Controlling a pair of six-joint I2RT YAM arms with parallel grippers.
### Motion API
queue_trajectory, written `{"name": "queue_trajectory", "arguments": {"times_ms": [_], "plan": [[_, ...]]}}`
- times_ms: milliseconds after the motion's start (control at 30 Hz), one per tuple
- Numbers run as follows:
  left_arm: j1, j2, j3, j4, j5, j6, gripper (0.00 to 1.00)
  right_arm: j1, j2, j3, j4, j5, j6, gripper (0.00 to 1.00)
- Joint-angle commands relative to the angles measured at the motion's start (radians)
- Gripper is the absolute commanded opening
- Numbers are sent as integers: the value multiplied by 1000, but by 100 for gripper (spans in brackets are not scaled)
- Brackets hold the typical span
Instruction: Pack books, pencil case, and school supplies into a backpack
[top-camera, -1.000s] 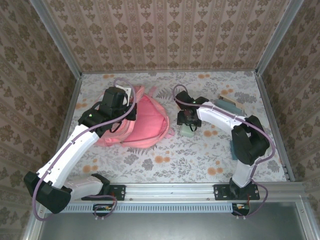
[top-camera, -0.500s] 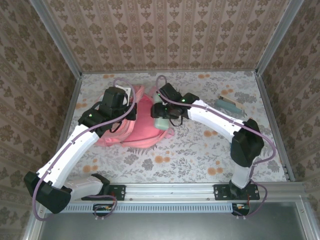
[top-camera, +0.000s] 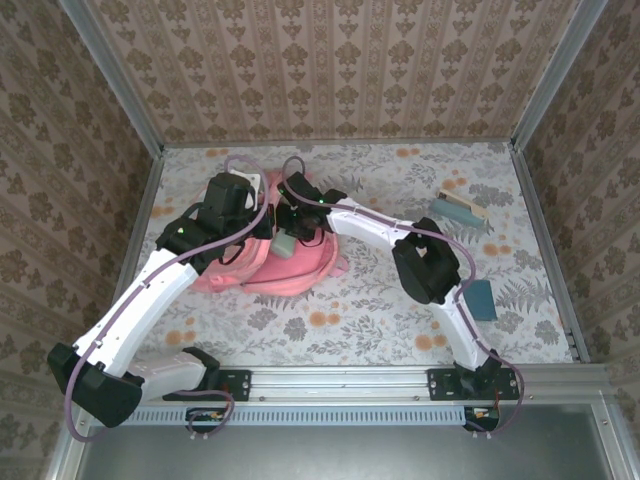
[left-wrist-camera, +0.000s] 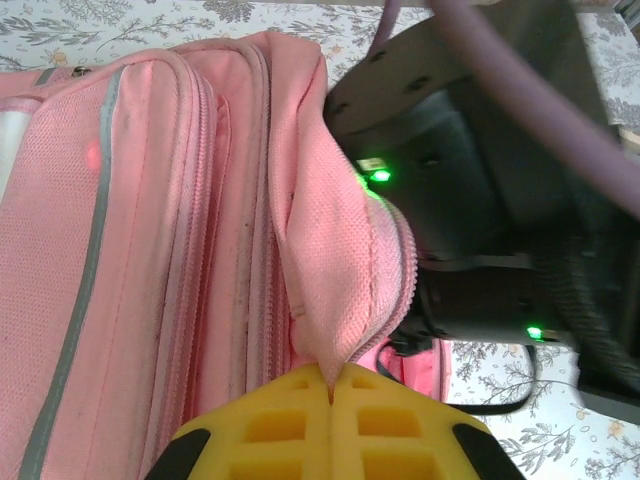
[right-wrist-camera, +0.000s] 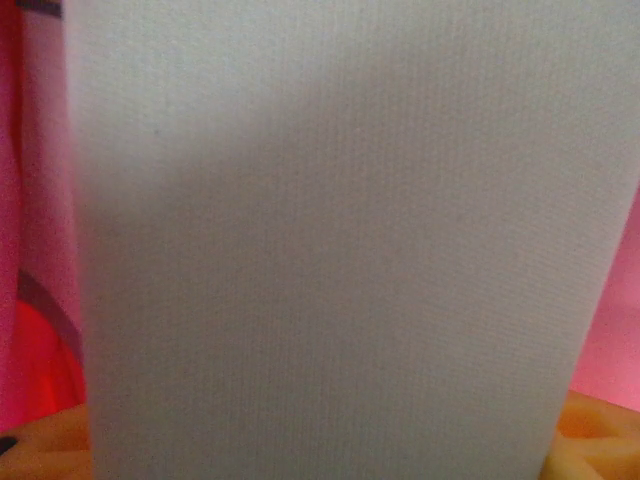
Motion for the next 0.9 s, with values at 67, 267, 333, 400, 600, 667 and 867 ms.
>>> {"name": "queue_trajectory", "arguments": {"times_ms": [67,267,333,400,600,667,867], "plan": [[6,-35,38,66,17,-26,0,7,60,90,-14,-15,52,75],[6,-36,42,53,-1,-9,0,6,-6,27,34,-3,17,92],[9,-36,41,52,-3,-6,0,2,-39,-10,61,1,18,98],[10,-35,39,51,-3,-4,0,-3,-64,-38,76,-3,24,99],[15,-41,41,44,-8,3,0,-16,-185,-149,98,0,13,100],[18,-42,41,43,-9,5,0,-20,-241,-201,95,9,-4,99],[24,-35,44,49,-2,10,0,-47,-454,-389,20,113,-89,99]]}}
